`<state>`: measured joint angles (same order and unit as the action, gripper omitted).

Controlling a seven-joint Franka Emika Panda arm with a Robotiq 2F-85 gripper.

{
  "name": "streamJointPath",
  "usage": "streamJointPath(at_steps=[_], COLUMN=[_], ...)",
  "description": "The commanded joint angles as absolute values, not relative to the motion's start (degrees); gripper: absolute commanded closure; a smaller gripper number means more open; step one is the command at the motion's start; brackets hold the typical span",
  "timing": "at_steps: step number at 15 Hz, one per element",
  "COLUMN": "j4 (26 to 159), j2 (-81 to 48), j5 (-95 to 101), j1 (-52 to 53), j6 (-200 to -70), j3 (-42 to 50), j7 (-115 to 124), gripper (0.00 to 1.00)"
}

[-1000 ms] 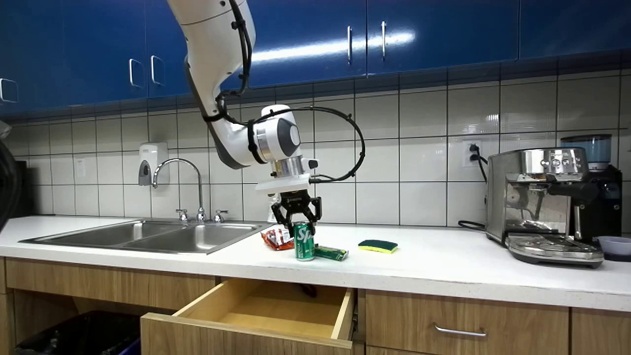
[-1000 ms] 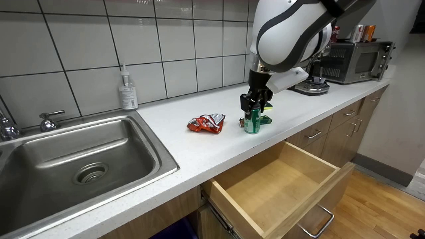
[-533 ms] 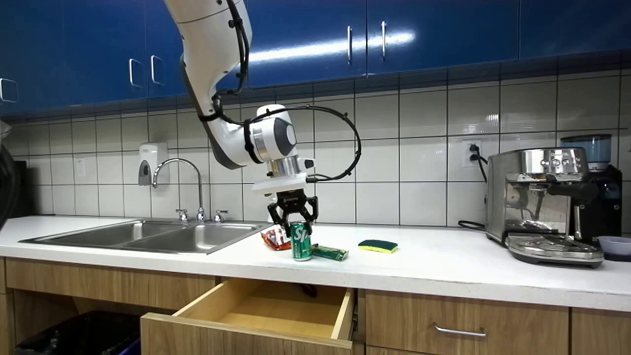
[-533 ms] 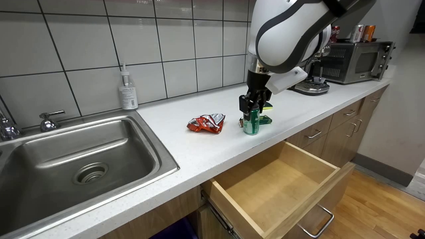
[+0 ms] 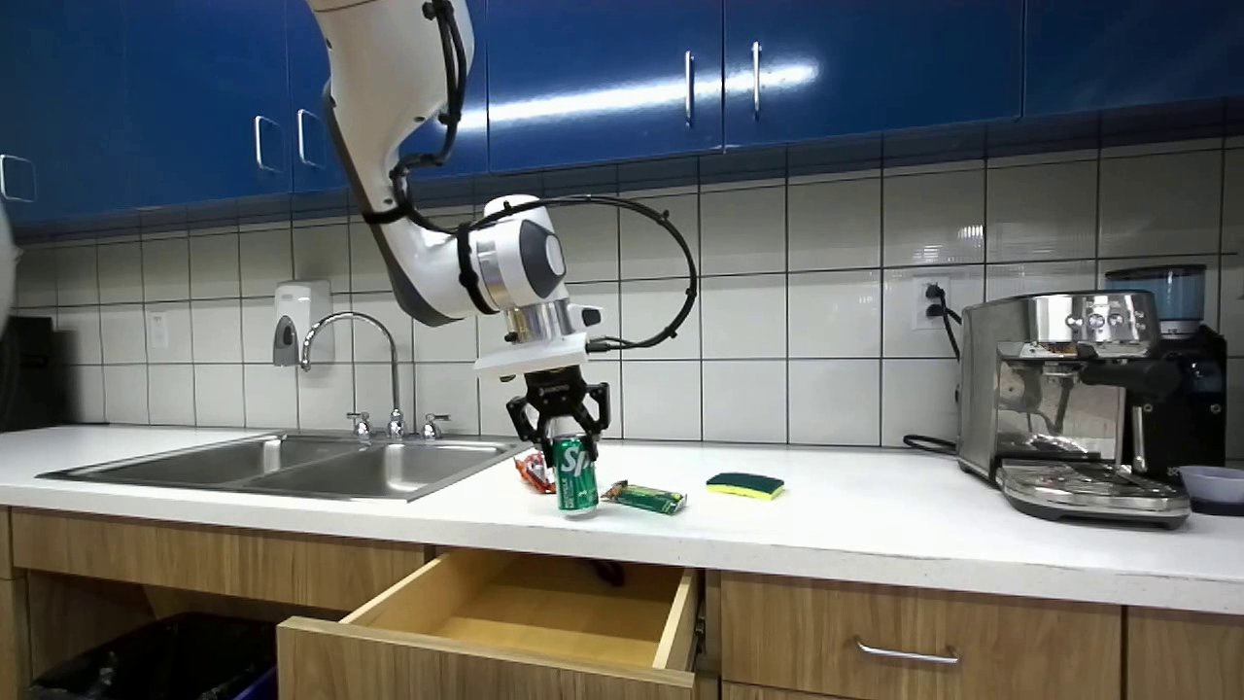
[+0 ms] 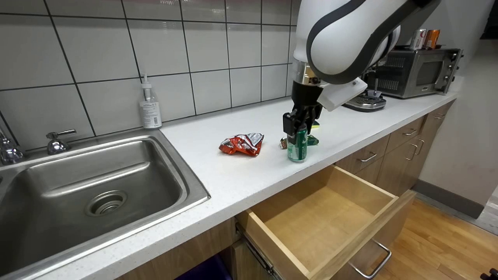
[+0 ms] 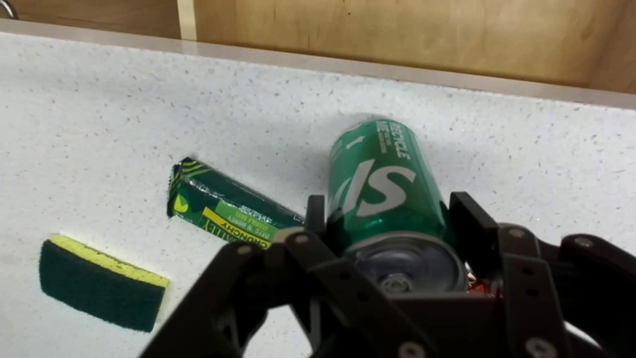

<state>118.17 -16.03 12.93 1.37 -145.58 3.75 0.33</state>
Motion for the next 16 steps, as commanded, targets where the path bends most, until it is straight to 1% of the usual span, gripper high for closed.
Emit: streamJointPath(at_steps=[1, 10, 16], j4=[123.1, 131.9, 136.4], j2=[-10.8, -4.2, -2.6], j5=[14.0, 12.2, 11.6], j1=[1.5, 1.4, 1.0], j6=[-144.8, -144.4, -146.4], j3=[3.5, 3.1, 3.0], j7=[0.2, 5.1, 8.8], gripper=[0.61, 0.61, 0.61])
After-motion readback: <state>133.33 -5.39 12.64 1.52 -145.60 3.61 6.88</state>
